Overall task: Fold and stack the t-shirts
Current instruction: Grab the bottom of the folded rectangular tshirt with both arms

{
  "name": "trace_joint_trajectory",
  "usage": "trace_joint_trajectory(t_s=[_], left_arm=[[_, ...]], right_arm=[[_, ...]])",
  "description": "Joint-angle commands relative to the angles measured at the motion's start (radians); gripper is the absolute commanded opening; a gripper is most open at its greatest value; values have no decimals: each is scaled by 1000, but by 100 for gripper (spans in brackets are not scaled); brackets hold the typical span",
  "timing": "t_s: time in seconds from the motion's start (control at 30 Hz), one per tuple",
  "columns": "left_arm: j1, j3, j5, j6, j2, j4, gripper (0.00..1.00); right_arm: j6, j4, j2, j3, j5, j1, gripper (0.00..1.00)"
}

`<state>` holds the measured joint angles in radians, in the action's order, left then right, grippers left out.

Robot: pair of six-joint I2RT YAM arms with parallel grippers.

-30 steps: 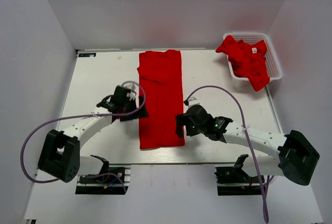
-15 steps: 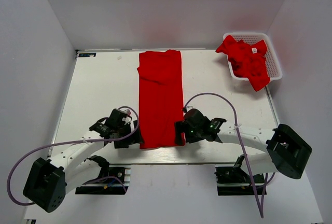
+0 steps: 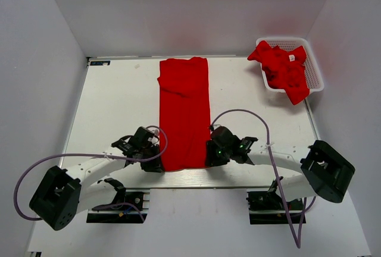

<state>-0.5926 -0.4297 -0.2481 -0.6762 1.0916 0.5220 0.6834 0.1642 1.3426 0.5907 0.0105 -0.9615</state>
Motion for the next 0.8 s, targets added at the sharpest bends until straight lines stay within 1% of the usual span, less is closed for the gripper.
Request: trace_joint_trajectory(t_s=[0.0,0.03,0.1,0.13,0.17,0.33,0.43,0.47,0.57,0.67,0.77], left_arm=[[-27,12,15,6,17,23,26],[-27,22,15,-3,7,13,23],[-36,22,26,-3,7,13,15],[-36,22,26,-3,7,13,6],[-36,11,26,-3,7,13,0],[-46,-24,56,-3,-12,30,0],[-46,-34,66,-3,-68,55,0],[-46,-12,66,-3,-81,55,0],[-46,-3,15,6,-81,9,0],[-46,-3,-8,6,-70,-37,0],[-46,-49,-8,15,-70,-77,0]], right_arm=[[16,-14,17,-9,40,0,30],[15,-11,17,-11,36,3,17],[8,-9,9,-12,31,0,9],[1,-11,0,-9,26,1,4],[-4,-17,-8,-12,22,1,1],[-35,-3,-26,-6,39,-2,0],[-35,46,-54,-22,32,0,0],[-35,52,-68,-32,31,0,0],[-41,43,-80,-61,46,0,0],[-71,28,-57,-23,43,-2,0],[-102,43,-39,38,-6,1,0]])
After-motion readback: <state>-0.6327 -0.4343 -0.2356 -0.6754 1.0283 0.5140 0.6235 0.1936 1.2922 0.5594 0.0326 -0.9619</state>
